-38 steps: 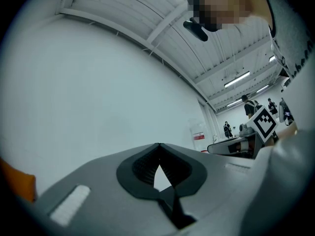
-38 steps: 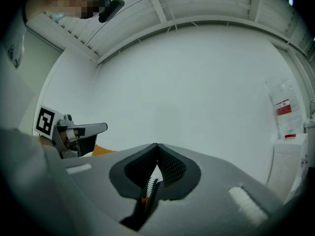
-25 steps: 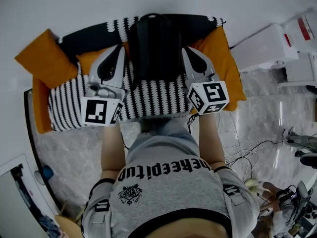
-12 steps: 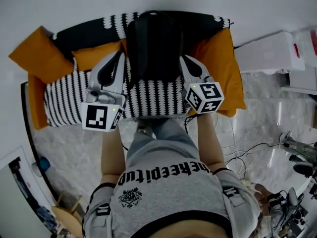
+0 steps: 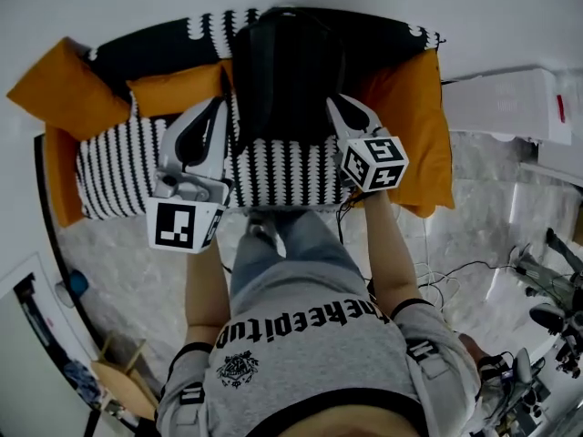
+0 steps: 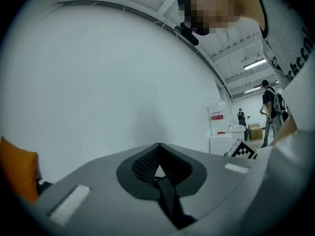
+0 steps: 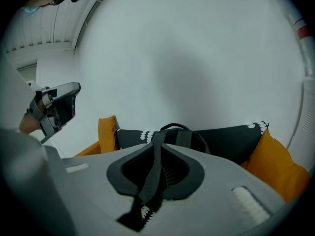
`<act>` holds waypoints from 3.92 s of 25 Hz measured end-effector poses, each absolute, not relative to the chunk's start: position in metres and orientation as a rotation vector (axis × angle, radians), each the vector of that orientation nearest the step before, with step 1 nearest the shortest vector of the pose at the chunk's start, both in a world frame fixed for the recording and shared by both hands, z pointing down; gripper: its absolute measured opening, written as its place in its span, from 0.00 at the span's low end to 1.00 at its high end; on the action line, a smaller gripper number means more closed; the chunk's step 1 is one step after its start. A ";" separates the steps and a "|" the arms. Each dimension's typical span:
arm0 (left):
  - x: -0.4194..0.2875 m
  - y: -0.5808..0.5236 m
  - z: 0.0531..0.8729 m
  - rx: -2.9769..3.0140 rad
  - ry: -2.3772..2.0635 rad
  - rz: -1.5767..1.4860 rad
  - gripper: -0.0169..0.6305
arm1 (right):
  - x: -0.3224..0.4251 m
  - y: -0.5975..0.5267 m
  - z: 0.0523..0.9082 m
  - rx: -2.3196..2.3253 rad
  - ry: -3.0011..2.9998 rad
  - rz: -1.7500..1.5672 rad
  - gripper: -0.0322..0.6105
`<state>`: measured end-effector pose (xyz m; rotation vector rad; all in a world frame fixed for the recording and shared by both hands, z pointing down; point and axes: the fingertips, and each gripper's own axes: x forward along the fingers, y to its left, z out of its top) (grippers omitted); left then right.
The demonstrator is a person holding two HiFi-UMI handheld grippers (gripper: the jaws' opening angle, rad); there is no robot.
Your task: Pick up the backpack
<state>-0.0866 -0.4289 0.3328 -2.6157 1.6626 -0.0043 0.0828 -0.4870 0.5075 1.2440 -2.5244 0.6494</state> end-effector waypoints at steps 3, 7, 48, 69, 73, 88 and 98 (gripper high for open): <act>-0.087 -0.432 0.340 -2.620 1.679 -0.020 0.05 | 0.083 -0.496 0.530 1.206 -2.495 0.688 0.16; -0.092 -0.437 0.347 -2.625 1.713 0.001 0.05 | 0.080 -0.510 0.557 1.161 -2.464 0.741 0.24; -0.116 -0.449 0.399 -2.596 1.874 -0.138 0.05 | 0.053 -0.647 0.655 0.916 -2.411 0.865 0.35; -0.118 -0.443 0.397 -2.581 1.866 -0.200 0.05 | 0.022 -0.639 0.625 0.947 -2.514 0.842 0.10; -0.120 -0.435 0.388 -2.575 1.853 -0.185 0.05 | 0.021 -0.620 0.614 0.960 -2.481 0.717 0.10; -0.127 -0.403 0.354 -2.578 1.737 -0.095 0.05 | -0.002 -0.524 0.546 0.928 -2.560 0.448 0.10; -0.132 -0.375 0.331 -2.565 1.663 -0.039 0.05 | -0.026 -0.463 0.506 0.883 -2.624 0.389 0.10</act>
